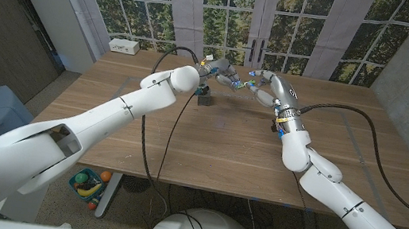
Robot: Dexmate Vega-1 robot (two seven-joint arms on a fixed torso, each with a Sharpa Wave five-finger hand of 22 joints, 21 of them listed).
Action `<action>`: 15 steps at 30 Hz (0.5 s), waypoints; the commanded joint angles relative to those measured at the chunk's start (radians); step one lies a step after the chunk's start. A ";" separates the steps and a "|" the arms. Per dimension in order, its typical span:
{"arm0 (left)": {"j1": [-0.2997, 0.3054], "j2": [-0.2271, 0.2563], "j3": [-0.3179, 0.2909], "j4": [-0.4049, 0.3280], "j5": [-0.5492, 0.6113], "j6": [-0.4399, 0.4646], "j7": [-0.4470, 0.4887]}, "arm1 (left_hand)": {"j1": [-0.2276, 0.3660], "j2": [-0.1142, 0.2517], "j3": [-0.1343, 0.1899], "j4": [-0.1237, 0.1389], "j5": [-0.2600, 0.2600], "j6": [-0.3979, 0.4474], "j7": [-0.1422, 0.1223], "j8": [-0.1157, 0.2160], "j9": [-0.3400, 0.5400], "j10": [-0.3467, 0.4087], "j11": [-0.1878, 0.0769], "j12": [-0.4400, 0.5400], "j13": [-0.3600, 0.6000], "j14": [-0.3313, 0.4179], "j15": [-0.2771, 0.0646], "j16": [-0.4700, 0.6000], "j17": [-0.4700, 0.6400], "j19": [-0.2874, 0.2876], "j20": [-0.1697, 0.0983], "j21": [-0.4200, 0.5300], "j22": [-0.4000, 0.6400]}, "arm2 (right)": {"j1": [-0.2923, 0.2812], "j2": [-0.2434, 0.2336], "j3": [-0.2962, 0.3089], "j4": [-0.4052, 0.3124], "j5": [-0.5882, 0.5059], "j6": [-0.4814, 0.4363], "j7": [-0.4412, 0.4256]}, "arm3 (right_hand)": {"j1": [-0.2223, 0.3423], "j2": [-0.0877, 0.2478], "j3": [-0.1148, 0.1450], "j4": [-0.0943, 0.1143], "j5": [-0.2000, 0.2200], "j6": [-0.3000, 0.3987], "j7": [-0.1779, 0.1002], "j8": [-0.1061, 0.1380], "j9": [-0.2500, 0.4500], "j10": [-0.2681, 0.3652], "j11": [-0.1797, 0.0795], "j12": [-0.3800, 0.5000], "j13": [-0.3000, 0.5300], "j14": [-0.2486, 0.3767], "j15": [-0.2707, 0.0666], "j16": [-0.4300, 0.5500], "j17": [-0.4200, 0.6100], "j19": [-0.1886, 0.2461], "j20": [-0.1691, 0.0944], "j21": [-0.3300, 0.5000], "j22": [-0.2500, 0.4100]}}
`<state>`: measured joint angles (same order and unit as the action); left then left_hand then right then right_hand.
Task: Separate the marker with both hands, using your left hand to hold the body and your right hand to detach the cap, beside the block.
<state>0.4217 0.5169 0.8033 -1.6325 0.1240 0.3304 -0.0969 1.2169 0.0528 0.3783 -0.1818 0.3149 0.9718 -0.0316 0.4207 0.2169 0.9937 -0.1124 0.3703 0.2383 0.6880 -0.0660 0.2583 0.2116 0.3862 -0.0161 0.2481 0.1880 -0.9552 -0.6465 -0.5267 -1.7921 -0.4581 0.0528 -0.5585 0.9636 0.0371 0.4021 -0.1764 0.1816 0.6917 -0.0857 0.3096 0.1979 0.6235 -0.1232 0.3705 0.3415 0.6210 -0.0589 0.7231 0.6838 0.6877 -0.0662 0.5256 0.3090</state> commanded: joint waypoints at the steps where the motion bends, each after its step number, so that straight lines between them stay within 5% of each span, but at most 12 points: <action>1: -0.004 0.005 0.000 -0.006 -0.033 0.001 -0.008 | 0.017 0.029 0.001 0.004 0.006 0.013 0.015 0.007 0.003 0.154 -0.089 0.005 0.176 0.011 -0.171 -0.001 0.003 0.004 0.009 -0.001 0.003 | 0.026 0.000 -0.018 0.027 0.011 0.026 0.019 | 0.027 0.014 0.017 -0.001 0.006 0.028 -0.002 0.011 0.004 0.024 -0.003 0.014 0.010 0.027 -0.160 0.009 0.008 0.031 -0.022 0.026 0.006; 7: -0.004 0.009 0.004 -0.014 -0.033 0.010 -0.006 | 0.017 0.028 0.001 0.004 0.008 0.013 0.015 0.006 0.003 0.154 -0.087 0.003 0.177 0.012 -0.171 -0.001 0.003 0.004 0.009 -0.001 0.003 | 0.039 0.004 -0.024 0.056 0.017 0.076 0.005 | 0.074 0.036 0.034 -0.001 0.009 0.100 0.005 0.032 0.003 0.080 -0.006 0.038 0.021 0.090 -0.165 0.017 0.019 0.073 -0.054 0.074 0.017; 15: -0.002 0.014 0.006 -0.026 -0.035 0.020 -0.006 | 0.018 0.028 0.001 0.004 0.012 0.014 0.017 0.005 0.003 0.155 -0.088 0.002 0.180 0.011 -0.171 -0.003 0.002 0.003 0.009 -0.001 0.003 | 0.059 -0.002 -0.024 0.093 0.044 0.157 0.024 | 0.226 0.063 0.072 -0.013 0.012 0.205 0.026 0.058 0.007 0.168 0.000 0.072 0.051 0.188 -0.178 0.006 0.049 0.110 -0.134 0.186 0.059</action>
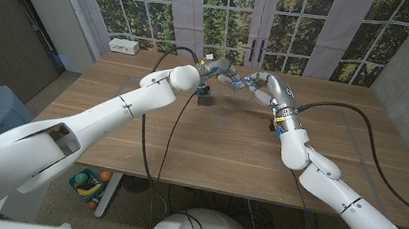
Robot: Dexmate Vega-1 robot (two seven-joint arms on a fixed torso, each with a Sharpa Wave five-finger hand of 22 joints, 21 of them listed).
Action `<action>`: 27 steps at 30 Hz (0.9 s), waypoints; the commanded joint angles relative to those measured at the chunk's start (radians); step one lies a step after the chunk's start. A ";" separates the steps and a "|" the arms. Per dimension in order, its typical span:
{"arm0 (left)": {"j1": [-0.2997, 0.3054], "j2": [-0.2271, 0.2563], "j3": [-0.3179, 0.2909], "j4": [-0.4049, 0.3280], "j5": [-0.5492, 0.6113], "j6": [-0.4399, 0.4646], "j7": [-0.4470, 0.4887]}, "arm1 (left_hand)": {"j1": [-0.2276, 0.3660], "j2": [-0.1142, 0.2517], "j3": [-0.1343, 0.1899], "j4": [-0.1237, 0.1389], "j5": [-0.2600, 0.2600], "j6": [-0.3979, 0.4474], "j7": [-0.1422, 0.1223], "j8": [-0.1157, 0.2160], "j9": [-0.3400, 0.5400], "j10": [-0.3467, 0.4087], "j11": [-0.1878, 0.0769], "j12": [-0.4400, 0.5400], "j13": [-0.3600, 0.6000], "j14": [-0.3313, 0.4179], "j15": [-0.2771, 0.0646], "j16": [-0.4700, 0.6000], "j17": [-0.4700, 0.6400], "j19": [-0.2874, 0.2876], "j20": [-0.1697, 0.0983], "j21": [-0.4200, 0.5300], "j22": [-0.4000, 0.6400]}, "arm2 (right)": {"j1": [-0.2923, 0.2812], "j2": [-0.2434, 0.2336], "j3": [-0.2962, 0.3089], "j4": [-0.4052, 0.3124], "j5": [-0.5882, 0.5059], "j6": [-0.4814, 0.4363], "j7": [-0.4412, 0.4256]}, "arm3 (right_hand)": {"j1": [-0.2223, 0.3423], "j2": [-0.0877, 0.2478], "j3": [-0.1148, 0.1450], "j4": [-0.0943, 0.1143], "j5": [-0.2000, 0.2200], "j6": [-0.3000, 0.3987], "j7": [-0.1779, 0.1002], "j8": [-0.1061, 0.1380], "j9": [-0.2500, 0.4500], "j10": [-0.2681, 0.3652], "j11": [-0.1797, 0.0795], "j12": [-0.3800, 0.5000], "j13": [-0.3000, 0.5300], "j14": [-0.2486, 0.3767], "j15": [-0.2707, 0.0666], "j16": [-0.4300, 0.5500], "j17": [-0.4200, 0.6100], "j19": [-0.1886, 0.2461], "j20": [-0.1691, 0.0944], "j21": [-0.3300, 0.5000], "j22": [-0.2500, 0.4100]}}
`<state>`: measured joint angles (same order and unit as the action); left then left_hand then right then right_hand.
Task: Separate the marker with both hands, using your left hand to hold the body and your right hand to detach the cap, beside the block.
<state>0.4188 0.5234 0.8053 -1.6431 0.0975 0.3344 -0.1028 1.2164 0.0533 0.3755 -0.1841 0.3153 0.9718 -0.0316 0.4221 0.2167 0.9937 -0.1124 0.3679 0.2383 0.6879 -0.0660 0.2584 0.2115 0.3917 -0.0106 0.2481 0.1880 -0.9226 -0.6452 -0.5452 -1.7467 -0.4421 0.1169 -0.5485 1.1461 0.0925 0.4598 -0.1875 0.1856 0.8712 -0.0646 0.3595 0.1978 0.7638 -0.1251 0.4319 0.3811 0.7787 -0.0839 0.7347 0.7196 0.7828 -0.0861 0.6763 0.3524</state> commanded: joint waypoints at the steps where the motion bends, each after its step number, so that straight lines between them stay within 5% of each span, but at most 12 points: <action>1: 0.001 0.008 0.004 -0.017 -0.010 0.017 0.001 | 0.018 0.027 0.003 0.007 0.011 0.014 0.017 0.004 0.003 0.155 -0.088 0.005 0.180 0.011 -0.171 -0.003 0.002 -0.002 0.004 -0.001 0.003 | 0.028 -0.003 -0.005 0.050 0.032 0.099 0.018 | 0.067 0.010 0.017 -0.002 0.008 0.034 0.007 0.010 0.009 0.035 0.001 0.014 0.018 0.041 -0.153 -0.009 0.019 0.013 -0.122 0.053 0.024; 9: 0.004 0.015 0.003 -0.024 -0.012 0.022 0.002 | 0.019 0.027 0.002 0.007 0.015 0.014 0.018 0.002 0.003 0.154 -0.088 0.002 0.182 0.012 -0.171 -0.004 0.002 -0.003 0.005 -0.002 0.003 | 0.021 0.007 0.010 0.065 0.043 0.115 0.006 | 0.156 -0.009 -0.005 0.013 0.003 -0.010 0.016 -0.030 0.021 -0.009 0.008 -0.008 0.066 0.049 -0.153 -0.079 0.051 -0.037 -0.124 0.200 0.090; 19: 0.004 0.018 0.000 -0.020 -0.017 0.014 0.003 | 0.019 0.027 0.000 0.007 0.018 0.015 0.017 0.002 0.003 0.156 -0.088 0.001 0.185 0.013 -0.171 -0.005 0.003 -0.002 0.004 -0.002 0.003 | 0.006 0.020 0.030 0.063 0.051 0.081 -0.012 | 0.097 -0.016 -0.039 0.046 -0.004 -0.028 0.045 -0.047 0.024 -0.015 0.038 -0.019 0.084 0.080 -0.148 -0.113 0.054 -0.047 -0.117 0.266 0.094; 27: 0.001 0.016 -0.003 -0.012 -0.019 0.010 0.006 | 0.020 0.027 0.000 0.008 0.021 0.014 0.017 0.000 0.003 0.156 -0.089 -0.001 0.187 0.013 -0.171 -0.006 0.003 -0.001 0.004 -0.002 0.003 | -0.003 0.013 0.035 0.060 0.055 0.051 -0.008 | 0.089 -0.019 -0.044 0.043 -0.004 -0.021 0.052 -0.046 0.025 -0.004 0.041 -0.018 0.090 0.094 -0.150 -0.118 0.058 -0.044 -0.117 0.281 0.091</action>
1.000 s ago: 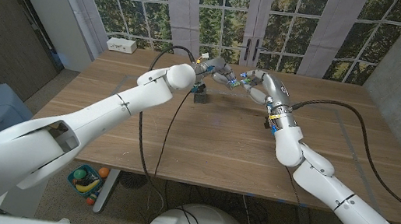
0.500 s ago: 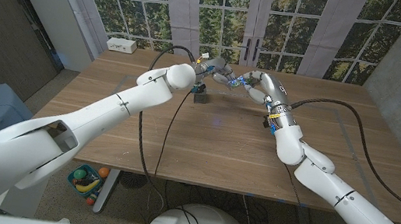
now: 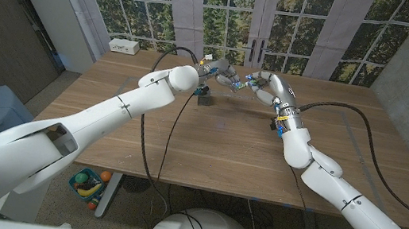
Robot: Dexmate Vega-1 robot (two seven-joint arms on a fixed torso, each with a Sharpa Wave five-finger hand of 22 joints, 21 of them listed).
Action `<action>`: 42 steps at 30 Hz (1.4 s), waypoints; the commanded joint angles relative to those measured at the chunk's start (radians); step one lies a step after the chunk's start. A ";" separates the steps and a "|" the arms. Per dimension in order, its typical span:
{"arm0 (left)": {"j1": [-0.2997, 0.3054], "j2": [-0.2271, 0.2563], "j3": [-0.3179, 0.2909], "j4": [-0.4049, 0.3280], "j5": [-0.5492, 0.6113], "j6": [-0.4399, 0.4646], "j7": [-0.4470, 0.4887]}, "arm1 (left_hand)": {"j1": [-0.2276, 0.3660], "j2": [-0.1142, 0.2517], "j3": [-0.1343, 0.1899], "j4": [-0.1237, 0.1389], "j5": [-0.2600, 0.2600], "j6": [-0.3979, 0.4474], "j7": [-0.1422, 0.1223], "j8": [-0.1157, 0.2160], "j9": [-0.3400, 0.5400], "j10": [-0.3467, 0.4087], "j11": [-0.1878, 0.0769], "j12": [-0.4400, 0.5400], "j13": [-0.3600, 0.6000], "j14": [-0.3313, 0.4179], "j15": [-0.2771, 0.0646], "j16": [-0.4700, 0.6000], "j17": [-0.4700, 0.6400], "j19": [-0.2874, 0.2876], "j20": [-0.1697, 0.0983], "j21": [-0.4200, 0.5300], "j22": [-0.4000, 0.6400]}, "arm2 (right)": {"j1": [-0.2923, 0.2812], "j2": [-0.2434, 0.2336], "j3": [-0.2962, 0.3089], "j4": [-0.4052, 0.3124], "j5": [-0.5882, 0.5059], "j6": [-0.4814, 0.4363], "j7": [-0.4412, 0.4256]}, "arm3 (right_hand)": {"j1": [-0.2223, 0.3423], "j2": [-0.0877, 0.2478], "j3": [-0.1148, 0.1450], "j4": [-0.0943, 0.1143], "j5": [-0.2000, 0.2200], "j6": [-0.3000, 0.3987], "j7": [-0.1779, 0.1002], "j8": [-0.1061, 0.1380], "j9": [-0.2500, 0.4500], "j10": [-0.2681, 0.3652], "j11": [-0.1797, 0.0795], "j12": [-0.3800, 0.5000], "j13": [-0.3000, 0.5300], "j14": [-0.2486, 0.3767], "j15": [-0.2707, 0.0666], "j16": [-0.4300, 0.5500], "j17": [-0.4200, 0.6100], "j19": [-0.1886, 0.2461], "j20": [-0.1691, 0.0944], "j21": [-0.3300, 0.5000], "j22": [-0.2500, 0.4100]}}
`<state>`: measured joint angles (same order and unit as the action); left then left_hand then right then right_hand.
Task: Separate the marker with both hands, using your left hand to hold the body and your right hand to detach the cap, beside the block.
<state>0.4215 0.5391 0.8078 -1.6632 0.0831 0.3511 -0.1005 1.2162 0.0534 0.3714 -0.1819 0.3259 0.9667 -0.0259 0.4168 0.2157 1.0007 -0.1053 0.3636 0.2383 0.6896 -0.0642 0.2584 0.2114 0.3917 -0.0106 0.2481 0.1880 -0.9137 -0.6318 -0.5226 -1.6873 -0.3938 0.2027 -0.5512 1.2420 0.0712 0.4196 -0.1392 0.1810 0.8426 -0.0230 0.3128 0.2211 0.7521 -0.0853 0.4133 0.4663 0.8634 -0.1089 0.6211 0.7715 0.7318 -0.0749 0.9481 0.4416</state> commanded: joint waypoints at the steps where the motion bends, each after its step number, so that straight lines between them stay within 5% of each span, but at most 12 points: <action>1: -0.002 0.000 -0.005 0.010 -0.005 -0.009 0.004 | 0.019 0.026 0.003 0.006 0.011 0.019 0.012 0.005 0.004 0.149 -0.096 0.003 0.187 0.012 -0.172 -0.006 0.003 -0.001 0.005 -0.002 0.003 | -0.013 -0.002 0.012 -0.001 0.008 -0.038 -0.003 | -0.007 0.002 -0.004 -0.006 0.000 0.006 0.011 0.000 0.002 0.008 0.000 0.001 0.005 0.011 -0.125 -0.004 0.006 0.007 -0.129 0.011 0.001; 13: -0.009 -0.005 -0.001 0.018 -0.002 -0.007 0.004 | 0.019 0.026 0.002 0.006 0.014 0.019 0.011 0.004 0.005 0.149 -0.096 0.000 0.190 0.012 -0.173 -0.007 0.003 -0.001 0.005 -0.002 0.003 | -0.008 -0.008 0.016 0.029 0.028 -0.005 -0.014 | 0.031 -0.001 0.000 -0.032 0.005 0.004 0.013 -0.003 0.008 0.011 0.007 -0.004 0.022 0.034 -0.127 -0.012 0.023 0.005 -0.137 0.052 -0.003; 17: -0.013 -0.009 0.003 0.021 -0.001 -0.007 0.003 | 0.020 0.027 0.002 0.006 0.015 0.019 0.011 0.004 0.005 0.150 -0.096 0.000 0.191 0.012 -0.173 -0.008 0.003 -0.001 0.004 -0.002 0.003 | 0.001 -0.003 0.013 0.064 0.021 0.052 -0.046 | 0.094 0.026 0.015 -0.031 0.006 0.072 0.009 0.033 0.040 0.076 -0.002 0.015 0.062 0.087 -0.125 -0.027 0.045 -0.010 -0.140 0.145 0.007; 23: -0.013 -0.011 0.004 0.015 0.001 0.000 0.004 | 0.020 0.026 0.002 0.006 0.017 0.018 0.011 0.003 0.005 0.151 -0.096 -0.001 0.192 0.012 -0.172 -0.008 0.003 -0.002 0.004 -0.002 0.003 | 0.010 0.007 0.016 0.107 0.021 0.125 -0.085 | 0.103 0.041 0.015 -0.024 -0.004 0.105 0.014 0.057 0.061 0.115 0.009 0.025 0.087 0.133 -0.122 -0.033 0.051 -0.013 -0.139 0.201 0.009; 34: -0.009 -0.009 0.004 0.003 0.001 0.008 0.008 | 0.020 0.026 0.001 0.006 0.021 0.020 0.010 0.002 0.005 0.151 -0.096 -0.004 0.195 0.012 -0.173 -0.010 0.003 -0.002 0.004 -0.003 0.003 | 0.024 0.019 0.026 0.160 0.035 0.212 -0.101 | 0.122 0.037 0.009 -0.033 -0.006 0.135 0.027 0.086 0.088 0.153 0.014 0.031 0.111 0.182 -0.123 -0.049 0.036 0.003 -0.140 0.258 0.001; 42: -0.009 -0.008 0.004 0.003 0.001 0.006 0.010 | 0.020 0.027 -0.001 0.007 0.023 0.020 0.011 0.001 0.005 0.152 -0.096 -0.006 0.196 0.013 -0.172 -0.010 0.004 -0.002 0.004 -0.003 0.003 | 0.024 0.027 0.034 0.169 0.025 0.219 -0.108 | 0.138 0.026 0.009 -0.034 0.002 0.150 0.038 0.086 0.078 0.175 0.031 0.018 0.103 0.216 -0.121 -0.075 -0.005 0.015 -0.138 0.286 -0.019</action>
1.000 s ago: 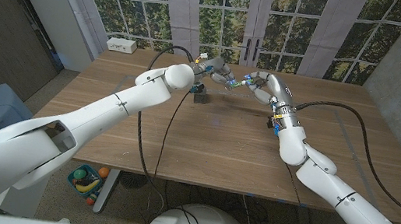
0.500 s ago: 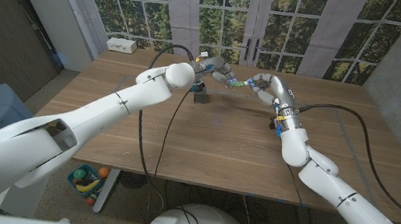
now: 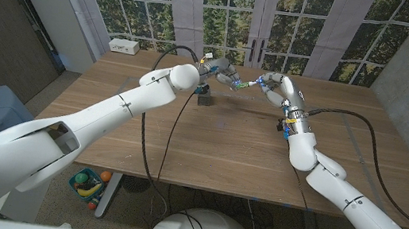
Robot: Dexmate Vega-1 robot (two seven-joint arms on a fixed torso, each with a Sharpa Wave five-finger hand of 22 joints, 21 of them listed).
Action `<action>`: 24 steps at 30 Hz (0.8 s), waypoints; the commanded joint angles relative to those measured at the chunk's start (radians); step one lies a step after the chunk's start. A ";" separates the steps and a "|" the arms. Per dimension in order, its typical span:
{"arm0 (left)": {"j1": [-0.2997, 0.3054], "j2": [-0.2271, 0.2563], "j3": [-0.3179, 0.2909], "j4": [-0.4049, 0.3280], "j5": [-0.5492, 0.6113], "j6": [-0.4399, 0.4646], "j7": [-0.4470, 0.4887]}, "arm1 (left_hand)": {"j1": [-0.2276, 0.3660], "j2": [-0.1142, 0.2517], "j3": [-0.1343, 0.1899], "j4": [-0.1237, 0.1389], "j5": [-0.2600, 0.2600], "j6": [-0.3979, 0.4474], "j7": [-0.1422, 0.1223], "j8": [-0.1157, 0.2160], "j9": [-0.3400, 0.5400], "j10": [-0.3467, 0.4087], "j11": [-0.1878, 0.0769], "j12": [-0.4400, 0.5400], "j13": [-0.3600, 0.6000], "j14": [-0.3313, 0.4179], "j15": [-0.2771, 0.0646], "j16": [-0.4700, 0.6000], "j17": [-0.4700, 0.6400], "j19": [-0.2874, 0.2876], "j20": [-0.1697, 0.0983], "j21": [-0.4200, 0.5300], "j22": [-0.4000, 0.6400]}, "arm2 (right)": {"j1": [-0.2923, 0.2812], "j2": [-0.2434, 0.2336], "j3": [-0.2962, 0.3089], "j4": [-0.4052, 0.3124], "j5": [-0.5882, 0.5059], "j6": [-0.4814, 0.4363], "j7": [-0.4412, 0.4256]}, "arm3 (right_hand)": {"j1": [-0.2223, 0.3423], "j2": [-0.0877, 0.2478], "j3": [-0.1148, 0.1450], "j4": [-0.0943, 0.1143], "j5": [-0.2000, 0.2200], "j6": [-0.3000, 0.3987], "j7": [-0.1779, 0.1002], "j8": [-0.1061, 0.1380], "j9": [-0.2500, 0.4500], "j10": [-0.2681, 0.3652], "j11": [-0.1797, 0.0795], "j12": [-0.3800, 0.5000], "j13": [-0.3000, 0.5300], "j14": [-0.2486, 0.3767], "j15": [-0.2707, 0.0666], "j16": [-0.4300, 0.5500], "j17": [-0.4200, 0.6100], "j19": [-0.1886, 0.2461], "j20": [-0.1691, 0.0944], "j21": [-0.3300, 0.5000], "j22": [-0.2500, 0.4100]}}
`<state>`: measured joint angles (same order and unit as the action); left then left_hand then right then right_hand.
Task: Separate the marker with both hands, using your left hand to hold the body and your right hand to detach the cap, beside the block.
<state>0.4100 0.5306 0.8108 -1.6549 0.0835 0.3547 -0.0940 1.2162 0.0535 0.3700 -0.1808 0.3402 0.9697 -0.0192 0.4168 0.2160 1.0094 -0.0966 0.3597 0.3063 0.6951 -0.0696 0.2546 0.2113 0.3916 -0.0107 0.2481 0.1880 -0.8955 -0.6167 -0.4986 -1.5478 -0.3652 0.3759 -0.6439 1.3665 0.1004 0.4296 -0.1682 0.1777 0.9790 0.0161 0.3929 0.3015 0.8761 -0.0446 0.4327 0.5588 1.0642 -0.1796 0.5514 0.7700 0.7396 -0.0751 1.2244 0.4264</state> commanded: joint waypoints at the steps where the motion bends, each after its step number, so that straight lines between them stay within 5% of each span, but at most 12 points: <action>1: 0.002 0.000 0.001 -0.005 0.001 0.003 0.002 | 0.020 0.026 0.001 0.005 0.009 0.017 0.003 0.001 0.005 0.143 -0.104 -0.003 0.129 0.007 -0.168 -0.007 0.004 -0.002 0.005 -0.003 0.003 | 0.006 0.013 0.010 0.031 -0.006 0.048 -0.019 | 0.014 -0.004 -0.001 -0.004 0.006 0.014 -0.001 0.006 -0.003 0.053 -0.012 -0.002 0.012 0.017 -0.050 -0.005 -0.004 0.007 -0.137 0.012 -0.005; 24: 0.003 0.014 0.018 -0.026 0.070 0.022 0.034 | 0.021 0.027 -0.003 0.005 0.014 0.018 0.001 -0.001 0.005 0.146 -0.105 -0.008 0.132 0.008 -0.168 -0.007 0.005 -0.002 0.006 -0.004 0.004 | 0.004 0.033 0.034 0.061 -0.001 0.087 -0.065 | 0.014 -0.010 0.003 -0.001 0.007 0.009 0.000 0.004 -0.002 0.049 -0.016 -0.007 0.032 0.028 -0.049 -0.013 -0.001 0.000 -0.138 0.025 -0.026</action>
<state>0.4119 0.5363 0.8191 -1.6672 0.1153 0.3660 -0.0779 1.2161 0.0535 0.3655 -0.1799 0.3451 0.9811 -0.0229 0.4088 0.2166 1.0095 -0.0965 0.3503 0.3061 0.6951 -0.0696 0.2477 0.2113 0.3916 -0.0107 0.2481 0.1880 -0.8907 -0.5899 -0.4773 -1.5000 -0.3789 0.4449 -0.6961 1.3728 0.0936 0.4294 -0.1682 0.1770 0.9861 0.0122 0.3929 0.2970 0.8886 -0.0321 0.4215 0.5656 1.0830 -0.1929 0.5418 0.7669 0.7395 -0.0751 1.2430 0.3990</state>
